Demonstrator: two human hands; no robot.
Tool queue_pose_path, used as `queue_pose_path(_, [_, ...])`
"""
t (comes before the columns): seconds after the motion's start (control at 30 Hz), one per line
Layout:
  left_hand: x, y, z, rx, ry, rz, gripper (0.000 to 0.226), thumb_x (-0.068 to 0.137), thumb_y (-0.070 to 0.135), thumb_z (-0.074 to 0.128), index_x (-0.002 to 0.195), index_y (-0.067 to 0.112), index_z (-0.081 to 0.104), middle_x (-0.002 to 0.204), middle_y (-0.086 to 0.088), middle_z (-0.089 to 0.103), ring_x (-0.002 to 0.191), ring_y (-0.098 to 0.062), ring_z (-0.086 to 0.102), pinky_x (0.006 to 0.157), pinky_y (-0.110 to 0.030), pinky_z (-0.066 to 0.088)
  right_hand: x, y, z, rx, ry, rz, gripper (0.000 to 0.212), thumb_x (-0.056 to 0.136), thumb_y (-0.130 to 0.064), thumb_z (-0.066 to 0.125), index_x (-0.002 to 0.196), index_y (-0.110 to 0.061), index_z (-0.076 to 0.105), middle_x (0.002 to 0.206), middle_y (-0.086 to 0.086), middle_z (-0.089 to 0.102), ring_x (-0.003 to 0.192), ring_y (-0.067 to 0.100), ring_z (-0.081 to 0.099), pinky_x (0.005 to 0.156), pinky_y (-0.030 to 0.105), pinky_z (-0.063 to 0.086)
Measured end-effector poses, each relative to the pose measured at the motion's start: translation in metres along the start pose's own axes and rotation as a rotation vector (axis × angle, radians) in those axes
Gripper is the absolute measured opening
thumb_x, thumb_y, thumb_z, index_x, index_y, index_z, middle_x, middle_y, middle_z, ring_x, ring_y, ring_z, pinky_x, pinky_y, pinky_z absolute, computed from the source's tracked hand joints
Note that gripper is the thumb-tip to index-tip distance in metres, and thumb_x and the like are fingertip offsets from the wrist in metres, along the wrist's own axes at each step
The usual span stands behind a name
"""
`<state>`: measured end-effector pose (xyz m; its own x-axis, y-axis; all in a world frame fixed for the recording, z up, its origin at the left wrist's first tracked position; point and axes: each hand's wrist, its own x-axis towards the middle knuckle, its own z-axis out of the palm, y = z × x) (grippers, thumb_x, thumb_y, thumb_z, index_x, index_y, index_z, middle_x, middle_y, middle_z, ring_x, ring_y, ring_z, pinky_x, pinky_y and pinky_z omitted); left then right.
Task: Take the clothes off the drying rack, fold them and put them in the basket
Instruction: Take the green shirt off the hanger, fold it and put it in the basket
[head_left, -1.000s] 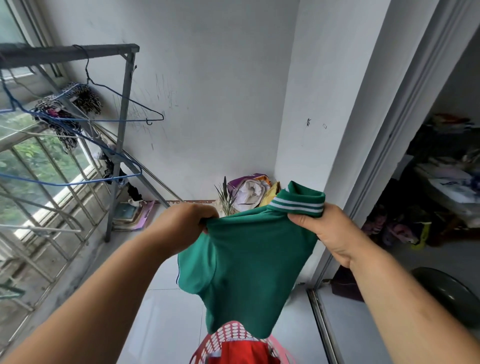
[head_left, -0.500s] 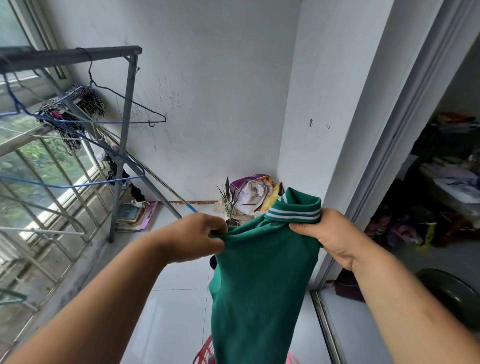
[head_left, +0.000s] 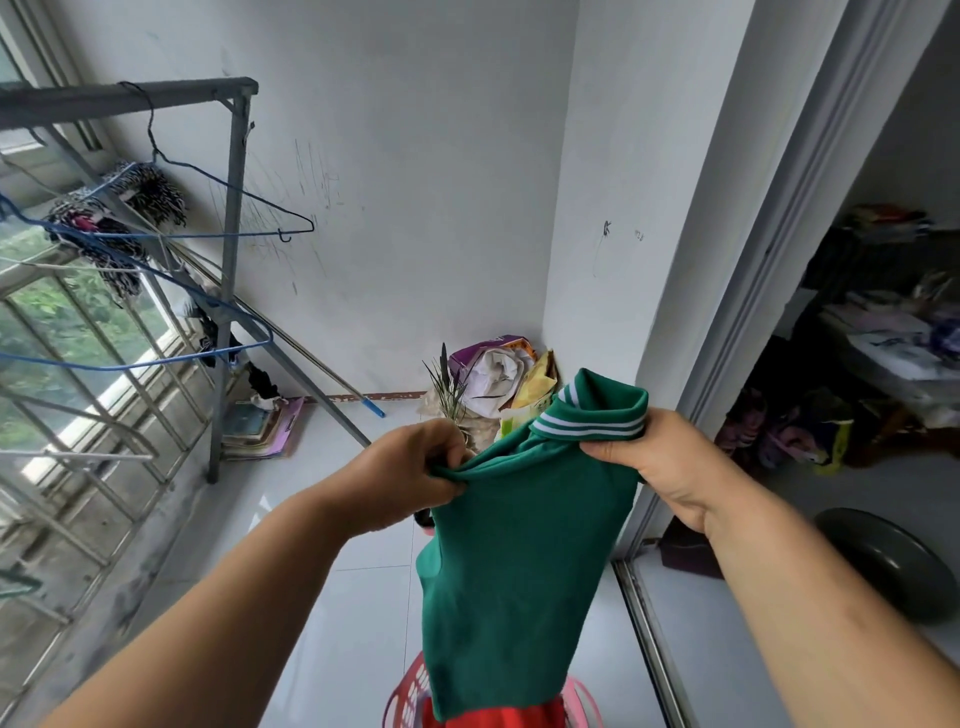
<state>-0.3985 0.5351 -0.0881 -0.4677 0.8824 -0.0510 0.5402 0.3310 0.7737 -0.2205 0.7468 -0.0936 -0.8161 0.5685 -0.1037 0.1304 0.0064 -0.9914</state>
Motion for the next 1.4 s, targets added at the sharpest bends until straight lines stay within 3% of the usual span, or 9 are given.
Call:
queue_pose_path(0.1, [0.002, -0.005, 0.003, -0.045, -0.057, -0.003, 0.031, 0.078, -0.005, 0.064, 0.074, 0.021, 0.048, 0.089, -0.02, 0.061, 0.063, -0.007, 0.048, 0.054, -0.015, 0.046, -0.003, 0.006, 0.001, -0.015, 0.017, -0.007, 0.045, 0.074, -0.004, 0.079, 0.117, -0.01, 0.069, 0.111, 0.003, 0.074, 0.11, 0.018, 0.066, 0.106, 0.041, 0.046])
queue_pose_path(0.27, [0.007, -0.019, 0.006, -0.076, -0.173, -0.02, 0.035, 0.079, -0.002, 0.067, 0.07, 0.026, 0.048, 0.065, 0.012, 0.048, 0.059, -0.005, 0.038, 0.053, -0.013, 0.037, -0.009, 0.02, 0.004, -0.027, 0.06, -0.013, 0.043, 0.073, -0.003, 0.08, 0.114, -0.013, 0.07, 0.11, 0.0, 0.074, 0.11, 0.016, 0.066, 0.105, 0.038, 0.047])
queue_pose_path(0.33, [0.009, -0.025, 0.009, -0.059, -0.217, -0.02, 0.038, 0.08, 0.0, 0.068, 0.068, 0.029, 0.048, 0.06, 0.017, 0.045, 0.058, -0.005, 0.035, 0.053, -0.013, 0.034, -0.013, 0.028, 0.006, -0.017, 0.077, -0.007, 0.04, 0.073, -0.003, 0.08, 0.11, -0.016, 0.071, 0.109, -0.001, 0.074, 0.109, 0.015, 0.067, 0.101, 0.036, 0.048])
queue_pose_path(0.6, [0.027, -0.044, 0.017, -0.066, -0.37, -0.03, 0.035, 0.08, -0.001, 0.069, 0.07, 0.026, 0.048, 0.062, 0.013, 0.043, 0.062, -0.01, 0.034, 0.057, -0.022, 0.031, -0.014, 0.056, 0.013, 0.01, 0.143, 0.014, 0.033, 0.073, 0.003, 0.076, 0.092, -0.023, 0.07, 0.085, -0.017, 0.075, 0.083, -0.004, 0.069, 0.072, 0.011, 0.053])
queue_pose_path(0.87, [0.041, -0.057, 0.016, -0.03, -0.433, -0.045, 0.034, 0.081, -0.003, 0.066, 0.072, 0.021, 0.044, 0.061, 0.012, 0.041, 0.061, -0.01, 0.033, 0.055, -0.018, 0.032, -0.014, 0.073, 0.025, 0.03, 0.215, 0.047, 0.032, 0.074, 0.0, 0.077, 0.093, -0.024, 0.07, 0.082, -0.018, 0.074, 0.075, -0.009, 0.068, 0.059, 0.007, 0.048])
queue_pose_path(0.97, [0.043, -0.055, 0.013, -0.058, -0.445, -0.045, 0.033, 0.082, -0.007, 0.064, 0.073, 0.019, 0.044, 0.063, 0.005, 0.042, 0.059, -0.012, 0.035, 0.051, -0.015, 0.033, -0.016, 0.073, 0.026, 0.035, 0.239, 0.053, 0.031, 0.073, -0.004, 0.079, 0.096, -0.023, 0.071, 0.09, -0.012, 0.076, 0.084, -0.002, 0.07, 0.067, 0.015, 0.05])
queue_pose_path(1.17, [0.047, -0.052, 0.01, -0.053, -0.448, -0.009, 0.033, 0.082, -0.005, 0.064, 0.073, 0.02, 0.045, 0.06, 0.01, 0.043, 0.06, -0.014, 0.036, 0.049, -0.017, 0.035, -0.02, 0.069, 0.023, 0.06, 0.263, 0.034, 0.041, 0.07, -0.004, 0.079, 0.108, -0.015, 0.071, 0.102, -0.001, 0.076, 0.096, 0.012, 0.071, 0.083, 0.032, 0.055])
queue_pose_path(1.3, [0.047, -0.053, 0.016, -0.013, -0.469, 0.031, 0.033, 0.082, -0.002, 0.066, 0.073, 0.021, 0.045, 0.066, 0.003, 0.043, 0.063, -0.015, 0.037, 0.055, -0.023, 0.035, -0.025, 0.075, 0.02, 0.073, 0.247, 0.011, 0.05, 0.063, -0.009, 0.079, 0.112, -0.009, 0.069, 0.104, 0.001, 0.076, 0.098, 0.012, 0.071, 0.085, 0.027, 0.057])
queue_pose_path(1.4, [0.043, -0.057, 0.028, 0.032, -0.509, 0.047, 0.033, 0.081, -0.001, 0.068, 0.073, 0.022, 0.045, 0.064, 0.013, 0.042, 0.063, -0.009, 0.034, 0.057, -0.02, 0.033, -0.032, 0.087, 0.018, 0.073, 0.221, 0.027, 0.055, 0.061, -0.008, 0.079, 0.115, -0.005, 0.068, 0.106, 0.003, 0.075, 0.098, 0.011, 0.071, 0.082, 0.019, 0.056])
